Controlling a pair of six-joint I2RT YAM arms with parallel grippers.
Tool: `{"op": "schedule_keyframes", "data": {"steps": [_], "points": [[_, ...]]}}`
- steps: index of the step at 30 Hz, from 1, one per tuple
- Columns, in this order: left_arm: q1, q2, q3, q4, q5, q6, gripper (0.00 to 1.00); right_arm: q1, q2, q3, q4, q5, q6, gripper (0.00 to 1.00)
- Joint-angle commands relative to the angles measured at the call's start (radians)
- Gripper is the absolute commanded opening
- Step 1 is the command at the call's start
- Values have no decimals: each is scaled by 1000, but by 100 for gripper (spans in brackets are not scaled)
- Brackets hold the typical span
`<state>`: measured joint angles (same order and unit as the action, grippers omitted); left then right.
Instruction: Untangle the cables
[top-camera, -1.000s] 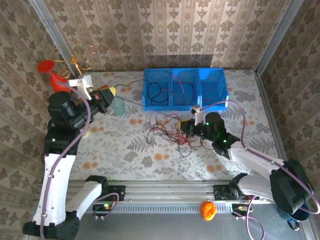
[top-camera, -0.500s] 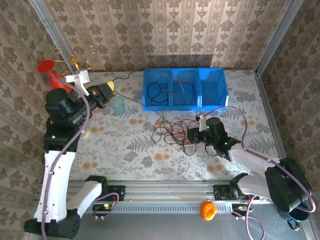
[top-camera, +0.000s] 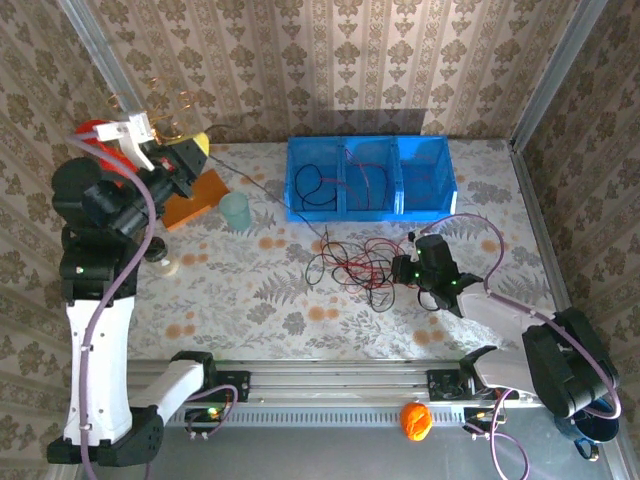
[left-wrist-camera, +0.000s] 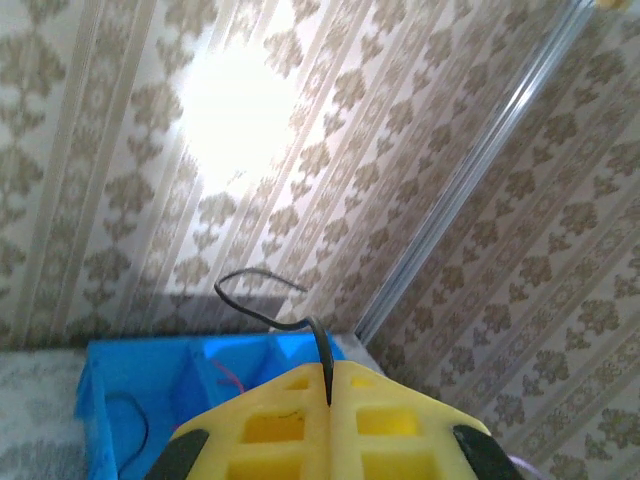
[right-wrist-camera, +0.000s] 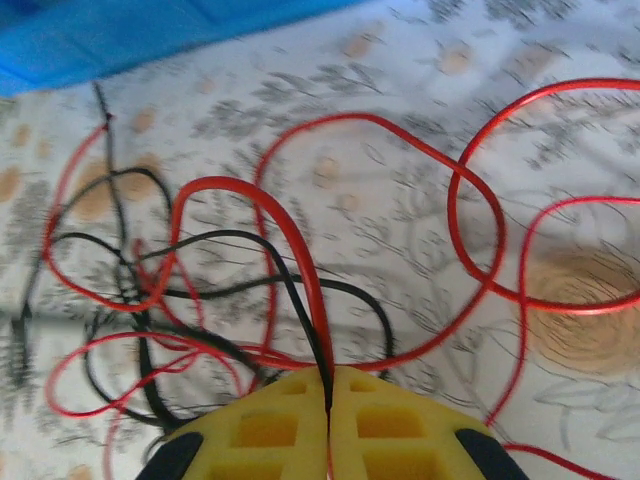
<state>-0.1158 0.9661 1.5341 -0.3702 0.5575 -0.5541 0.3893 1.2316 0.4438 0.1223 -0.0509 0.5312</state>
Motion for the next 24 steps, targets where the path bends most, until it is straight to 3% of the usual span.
{"op": "schedule_keyframes", "data": {"steps": [1,5,8,12,24], "points": [[11,16,75,20,-5,12,0,-9,34,-9,-50,79,30,12],[12,47,102,88,51,-57,0,-10,35,-7,-45,57,20,17],[10,60,49,159,79,-114,0,-9,6,-2,-48,37,14,24],[9,75,-1,234,132,-157,0,-9,-23,15,-62,12,7,25],[6,166,120,229,123,-92,0,-7,-100,35,-107,-15,1,31]]}}
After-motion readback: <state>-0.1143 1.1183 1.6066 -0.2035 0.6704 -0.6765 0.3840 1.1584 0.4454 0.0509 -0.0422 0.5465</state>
